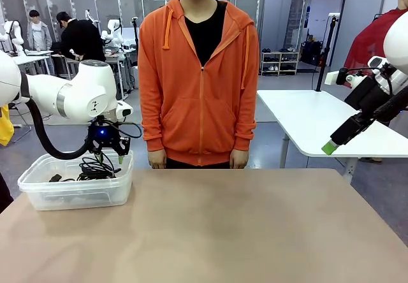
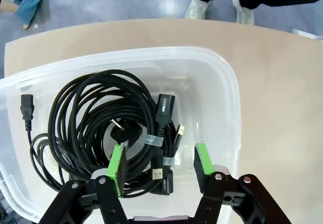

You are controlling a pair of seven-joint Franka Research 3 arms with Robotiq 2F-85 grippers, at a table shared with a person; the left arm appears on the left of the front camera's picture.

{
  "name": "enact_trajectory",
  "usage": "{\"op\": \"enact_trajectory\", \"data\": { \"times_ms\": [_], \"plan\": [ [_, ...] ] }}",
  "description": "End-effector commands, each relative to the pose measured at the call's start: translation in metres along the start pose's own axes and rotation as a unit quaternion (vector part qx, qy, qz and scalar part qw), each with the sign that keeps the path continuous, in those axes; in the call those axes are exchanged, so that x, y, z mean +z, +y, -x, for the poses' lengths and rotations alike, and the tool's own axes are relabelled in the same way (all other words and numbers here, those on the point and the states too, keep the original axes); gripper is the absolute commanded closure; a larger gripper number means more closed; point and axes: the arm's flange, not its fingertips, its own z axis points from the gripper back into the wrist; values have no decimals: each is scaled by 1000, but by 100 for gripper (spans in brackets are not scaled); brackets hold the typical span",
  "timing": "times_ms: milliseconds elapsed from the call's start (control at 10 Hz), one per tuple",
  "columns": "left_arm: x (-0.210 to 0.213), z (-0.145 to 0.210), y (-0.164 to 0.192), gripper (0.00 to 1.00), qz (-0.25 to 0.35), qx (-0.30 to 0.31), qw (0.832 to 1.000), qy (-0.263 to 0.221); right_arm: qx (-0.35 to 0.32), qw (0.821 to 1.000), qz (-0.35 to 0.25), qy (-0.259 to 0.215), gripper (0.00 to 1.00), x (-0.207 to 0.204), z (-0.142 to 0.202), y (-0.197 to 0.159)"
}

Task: Organize and store the cables.
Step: Place the USB Extension Cable into the Organizing box.

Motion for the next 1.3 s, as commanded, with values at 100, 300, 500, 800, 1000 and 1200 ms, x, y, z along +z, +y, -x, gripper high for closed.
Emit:
{"op": "enact_trajectory", "data": {
  "times_ms": [100,300,500,800,1000,1200],
  "plan": [
    [12,0,-11,14,23,54,998,9,-9,1000,-1,-2,0,0,0,1],
    [2,0,-3,14,5,8,1000,0,-9,1000,-1,-2,0,0,0,1],
    [2,0,-3,14,5,8,1000,0,-9,1000,-1,-2,0,0,0,1],
    [2,0,-3,14,5,8,1000,0,-9,1000,-1,-2,0,0,0,1],
    [2,0,-3,14,5,8,1000,0,-9,1000,-1,-2,0,0,0,1],
    [2,0,-3,14,5,8,1000,0,-9,1000,-1,-2,0,0,0,1]
  ]
}}
